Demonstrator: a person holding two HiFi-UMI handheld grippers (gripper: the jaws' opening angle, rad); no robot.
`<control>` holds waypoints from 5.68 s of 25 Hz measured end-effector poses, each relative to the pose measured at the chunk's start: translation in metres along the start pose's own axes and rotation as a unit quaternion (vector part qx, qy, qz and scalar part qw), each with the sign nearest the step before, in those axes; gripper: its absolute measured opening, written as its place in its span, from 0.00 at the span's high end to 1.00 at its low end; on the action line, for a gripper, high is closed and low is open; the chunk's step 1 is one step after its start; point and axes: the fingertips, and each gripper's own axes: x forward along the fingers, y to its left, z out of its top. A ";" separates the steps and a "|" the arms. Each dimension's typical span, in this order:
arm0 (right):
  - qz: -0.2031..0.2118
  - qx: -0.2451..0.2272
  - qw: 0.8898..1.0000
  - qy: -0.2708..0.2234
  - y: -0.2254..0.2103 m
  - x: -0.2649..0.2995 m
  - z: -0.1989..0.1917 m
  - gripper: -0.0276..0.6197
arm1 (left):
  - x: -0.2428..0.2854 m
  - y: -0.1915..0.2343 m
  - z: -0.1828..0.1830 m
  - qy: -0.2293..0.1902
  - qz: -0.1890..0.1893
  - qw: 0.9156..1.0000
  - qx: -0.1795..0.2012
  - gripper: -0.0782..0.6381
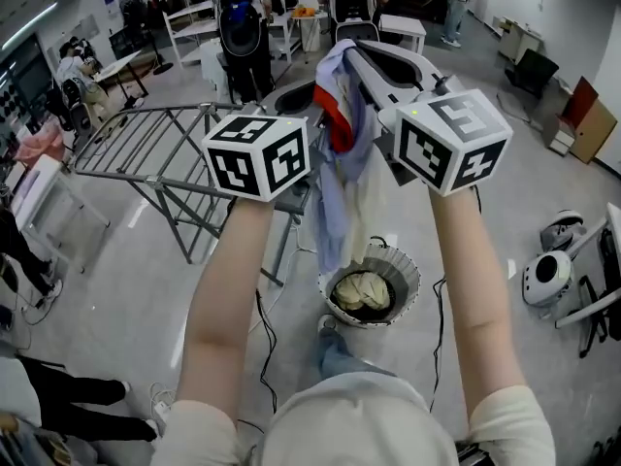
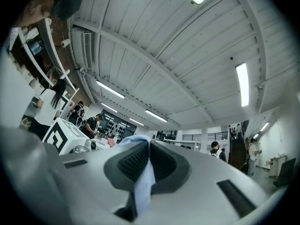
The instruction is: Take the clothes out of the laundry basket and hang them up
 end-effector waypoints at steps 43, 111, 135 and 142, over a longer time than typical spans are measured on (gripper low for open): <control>-0.054 0.021 0.998 -0.029 -0.186 0.244 -0.068 0.94 | 0.218 0.208 0.027 -0.047 -0.041 0.998 -0.021 0.87; 0.035 0.095 0.969 0.226 -0.118 0.385 -0.393 0.94 | -0.036 0.290 -0.301 0.288 0.067 0.945 -0.143 0.87; 0.140 0.082 0.904 0.397 0.019 0.482 -0.569 0.91 | -0.099 0.361 -0.376 0.401 0.160 0.885 -0.175 0.83; 0.174 0.079 0.885 0.424 0.022 0.471 -0.578 0.69 | -0.121 0.390 -0.373 0.388 0.216 0.882 -0.158 0.72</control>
